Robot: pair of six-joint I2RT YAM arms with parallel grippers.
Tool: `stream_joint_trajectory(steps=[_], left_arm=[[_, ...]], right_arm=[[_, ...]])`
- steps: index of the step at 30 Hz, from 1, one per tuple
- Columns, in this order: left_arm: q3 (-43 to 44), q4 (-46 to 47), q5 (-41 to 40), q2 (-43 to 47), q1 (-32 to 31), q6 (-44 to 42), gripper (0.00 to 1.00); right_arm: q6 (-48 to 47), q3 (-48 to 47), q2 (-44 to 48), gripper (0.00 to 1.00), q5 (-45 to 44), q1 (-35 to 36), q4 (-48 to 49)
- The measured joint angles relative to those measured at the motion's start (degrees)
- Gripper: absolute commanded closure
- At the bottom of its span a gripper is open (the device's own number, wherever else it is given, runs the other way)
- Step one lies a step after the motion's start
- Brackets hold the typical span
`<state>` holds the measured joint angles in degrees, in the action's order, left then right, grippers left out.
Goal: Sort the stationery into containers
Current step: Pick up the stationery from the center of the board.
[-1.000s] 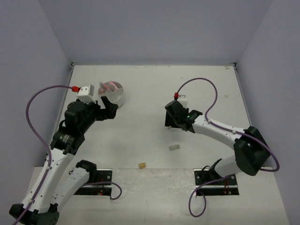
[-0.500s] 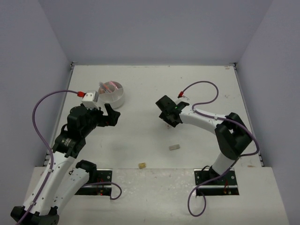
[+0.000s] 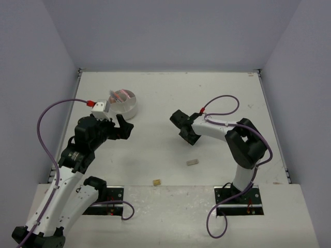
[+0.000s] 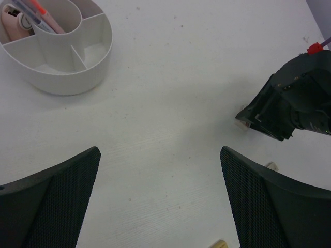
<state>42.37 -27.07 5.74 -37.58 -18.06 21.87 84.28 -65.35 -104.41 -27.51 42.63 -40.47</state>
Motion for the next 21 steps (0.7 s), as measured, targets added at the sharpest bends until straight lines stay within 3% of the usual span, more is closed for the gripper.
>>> stream_joint_trajectory(steps=[5,8,15,21], left_arm=[[0.00,0.00,0.02,0.01,0.00,0.00,0.00],[0.00,0.00,0.02,0.10,0.00,0.03,0.00],[-1.10,2.95,3.98,-0.92,0.00,5.15,0.00],[-8.16,16.24,15.85,-5.68,-0.30,17.50,0.01]], right_arm=[[0.33,-1.06,-1.08,0.68,-0.19,0.04,-0.49],[0.25,-0.73,-0.99,0.99,-0.38,0.11,0.02],[-5.23,1.62,2.29,1.00,-4.47,3.72,2.11],[-25.10,5.39,13.59,1.00,-6.90,14.11,14.59]])
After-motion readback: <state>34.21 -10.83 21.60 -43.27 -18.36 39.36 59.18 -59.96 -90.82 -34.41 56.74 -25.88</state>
